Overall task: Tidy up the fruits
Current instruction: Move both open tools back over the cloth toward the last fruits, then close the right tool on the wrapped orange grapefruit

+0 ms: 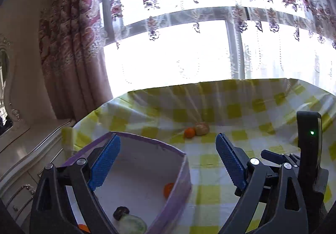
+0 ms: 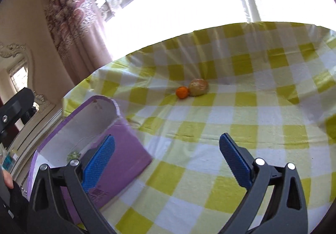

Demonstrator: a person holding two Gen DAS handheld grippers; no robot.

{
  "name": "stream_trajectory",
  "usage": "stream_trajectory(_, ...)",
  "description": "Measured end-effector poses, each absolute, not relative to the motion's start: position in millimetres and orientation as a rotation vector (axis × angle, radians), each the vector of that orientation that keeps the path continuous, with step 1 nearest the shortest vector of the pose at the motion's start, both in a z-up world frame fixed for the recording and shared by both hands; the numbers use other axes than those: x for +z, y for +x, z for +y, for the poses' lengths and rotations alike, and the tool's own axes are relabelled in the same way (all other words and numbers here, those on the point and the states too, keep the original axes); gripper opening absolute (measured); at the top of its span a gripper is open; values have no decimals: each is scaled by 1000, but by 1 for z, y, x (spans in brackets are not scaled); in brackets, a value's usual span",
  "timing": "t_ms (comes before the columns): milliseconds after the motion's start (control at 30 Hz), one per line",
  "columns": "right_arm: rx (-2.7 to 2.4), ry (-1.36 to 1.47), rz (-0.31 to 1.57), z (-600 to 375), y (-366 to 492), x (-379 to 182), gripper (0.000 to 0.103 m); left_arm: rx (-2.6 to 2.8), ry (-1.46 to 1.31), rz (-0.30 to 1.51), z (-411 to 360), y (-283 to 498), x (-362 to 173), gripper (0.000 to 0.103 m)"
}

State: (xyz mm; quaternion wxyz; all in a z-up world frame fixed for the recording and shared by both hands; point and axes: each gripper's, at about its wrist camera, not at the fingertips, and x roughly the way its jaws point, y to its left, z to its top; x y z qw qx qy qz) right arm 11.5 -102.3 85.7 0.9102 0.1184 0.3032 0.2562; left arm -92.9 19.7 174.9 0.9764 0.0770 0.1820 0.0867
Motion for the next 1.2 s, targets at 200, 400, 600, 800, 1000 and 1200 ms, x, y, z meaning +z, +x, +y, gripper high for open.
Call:
stream_trajectory(200, 239, 373, 649, -188, 49, 50, 100, -114, 134, 500, -44, -27, 119, 89)
stream_trajectory(400, 108, 459, 698, -248, 73, 24, 100, -152, 109, 740, -53, 53, 52, 89)
stream_trajectory(600, 112, 450, 753, -244, 97, 12, 100, -116, 22, 954, -28, 94, 14, 89)
stream_trajectory(800, 249, 172, 805, -175, 151, 21, 100, -149, -10, 937, -21, 79, 10, 91)
stream_trajectory(1000, 499, -122, 865, -92, 220, 14, 100, -281, -31, 918, -25, 77, 12, 91)
stream_trajectory(1200, 663, -285, 883, -23, 272, 9, 99, -305, -72, 910, -21, 76, 13, 91)
